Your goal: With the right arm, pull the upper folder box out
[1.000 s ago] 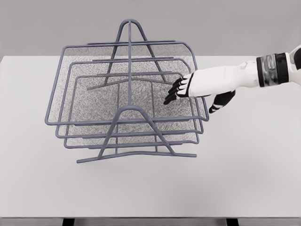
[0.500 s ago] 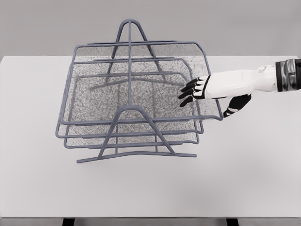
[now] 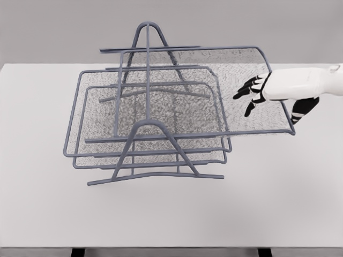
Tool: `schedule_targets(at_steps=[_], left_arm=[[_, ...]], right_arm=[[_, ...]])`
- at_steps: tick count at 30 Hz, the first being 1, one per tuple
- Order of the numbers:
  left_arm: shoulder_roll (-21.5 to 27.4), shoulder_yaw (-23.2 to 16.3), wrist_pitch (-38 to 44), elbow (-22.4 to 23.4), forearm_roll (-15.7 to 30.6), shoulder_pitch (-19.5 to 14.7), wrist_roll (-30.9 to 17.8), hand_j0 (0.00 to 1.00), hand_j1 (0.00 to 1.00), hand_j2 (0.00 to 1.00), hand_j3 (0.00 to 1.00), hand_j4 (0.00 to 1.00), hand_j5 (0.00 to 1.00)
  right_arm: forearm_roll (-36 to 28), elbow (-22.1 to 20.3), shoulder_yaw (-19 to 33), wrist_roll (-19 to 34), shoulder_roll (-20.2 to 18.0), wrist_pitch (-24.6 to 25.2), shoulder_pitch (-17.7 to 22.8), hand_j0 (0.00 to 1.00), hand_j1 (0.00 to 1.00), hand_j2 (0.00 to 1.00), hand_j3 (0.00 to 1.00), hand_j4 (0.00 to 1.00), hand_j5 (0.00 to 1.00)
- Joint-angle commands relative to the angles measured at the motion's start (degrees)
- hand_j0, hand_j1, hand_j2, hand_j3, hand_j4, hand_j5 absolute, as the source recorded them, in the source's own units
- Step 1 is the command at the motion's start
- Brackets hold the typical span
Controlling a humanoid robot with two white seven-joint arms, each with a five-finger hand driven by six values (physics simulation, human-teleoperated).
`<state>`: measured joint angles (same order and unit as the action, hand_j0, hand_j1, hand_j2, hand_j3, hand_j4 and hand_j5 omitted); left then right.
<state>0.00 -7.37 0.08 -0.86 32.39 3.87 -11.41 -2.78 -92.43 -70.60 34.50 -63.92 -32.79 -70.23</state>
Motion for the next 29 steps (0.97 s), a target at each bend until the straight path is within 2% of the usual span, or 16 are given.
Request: schedule_targets(at_steps=[1,4,5,6,12,16,17,21,22,23,26,28,29], left_arm=[[0.0,0.0,0.0,0.0,0.0,0.0,0.0,1.00,1.00,1.00,1.00,1.00,1.00],[0.0,0.0,0.0,0.0,0.0,0.0,0.0,1.00,1.00,1.00,1.00,1.00,1.00],[0.0,0.0,0.0,0.0,0.0,0.0,0.0,1.00,1.00,1.00,1.00,1.00,1.00],[0.0,0.0,0.0,0.0,0.0,0.0,0.0,1.00,1.00,1.00,1.00,1.00,1.00],[0.0,0.0,0.0,0.1,0.0,0.0,0.0,1.00,1.00,1.00,1.00,1.00,1.00],[0.0,0.0,0.0,0.0,0.0,0.0,0.0,1.00,1.00,1.00,1.00,1.00,1.00],[0.0,0.0,0.0,0.0,0.0,0.0,0.0,1.00,1.00,1.00,1.00,1.00,1.00],[0.0,0.0,0.0,0.0,0.0,0.0,0.0,1.00,1.00,1.00,1.00,1.00,1.00],[0.0,0.0,0.0,0.0,0.0,0.0,0.0,1.00,1.00,1.00,1.00,1.00,1.00],[0.0,0.0,0.0,0.0,0.0,0.0,0.0,1.00,1.00,1.00,1.00,1.00,1.00],[0.0,0.0,0.0,0.0,0.0,0.0,0.0,1.00,1.00,1.00,1.00,1.00,1.00],[0.0,0.0,0.0,0.0,0.0,0.0,0.0,1.00,1.00,1.00,1.00,1.00,1.00],[0.0,0.0,0.0,-0.9,-0.1,-1.6,-0.1,1.00,1.00,1.00,1.00,1.00,1.00]], right_arm=[[7.8,0.5,-1.2,0.5,-1.9,-2.2,0.0,1.00,1.00,1.00,1.00,1.00,1.00],[7.3,0.5,0.9,0.5,-5.0,-2.2,0.1,1.00,1.00,1.00,1.00,1.00,1.00],[4.3,0.5,3.6,0.5,-6.3,-2.2,0.2,1.00,1.00,1.00,1.00,1.00,1.00],[-2.2,0.5,3.8,0.5,-10.0,-2.2,-0.2,1.00,1.00,1.00,1.00,1.00,1.00],[-7.9,0.5,10.4,0.5,-14.2,-2.2,-1.8,1.00,1.00,1.00,1.00,1.00,1.00],[-8.5,-2.3,9.0,0.5,-13.5,-2.2,-1.2,1.00,1.00,1.00,1.00,1.00,1.00],[-10.9,-4.0,9.0,0.5,-13.4,-2.2,-1.5,1.00,1.00,1.00,1.00,1.00,1.00],[-16.7,-5.3,9.0,0.5,-6.3,-2.2,-1.1,1.00,1.00,1.00,1.00,1.00,1.00],[-16.7,-5.3,8.9,0.5,-2.9,-2.2,-0.4,1.00,1.00,1.00,1.00,1.00,1.00],[-16.7,-5.4,8.9,0.5,-1.7,-2.2,0.4,1.00,1.00,1.00,1.00,1.00,1.00],[-16.7,-5.4,8.8,0.5,-2.7,-2.2,-0.2,1.00,1.00,1.00,1.00,1.00,1.00],[-16.7,-5.5,7.0,0.5,-2.4,-2.2,1.0,1.00,1.00,1.00,1.00,1.00,1.00],[-16.7,-5.5,7.0,0.5,-2.5,-2.2,1.1,1.00,1.00,1.00,1.00,1.00,1.00]])
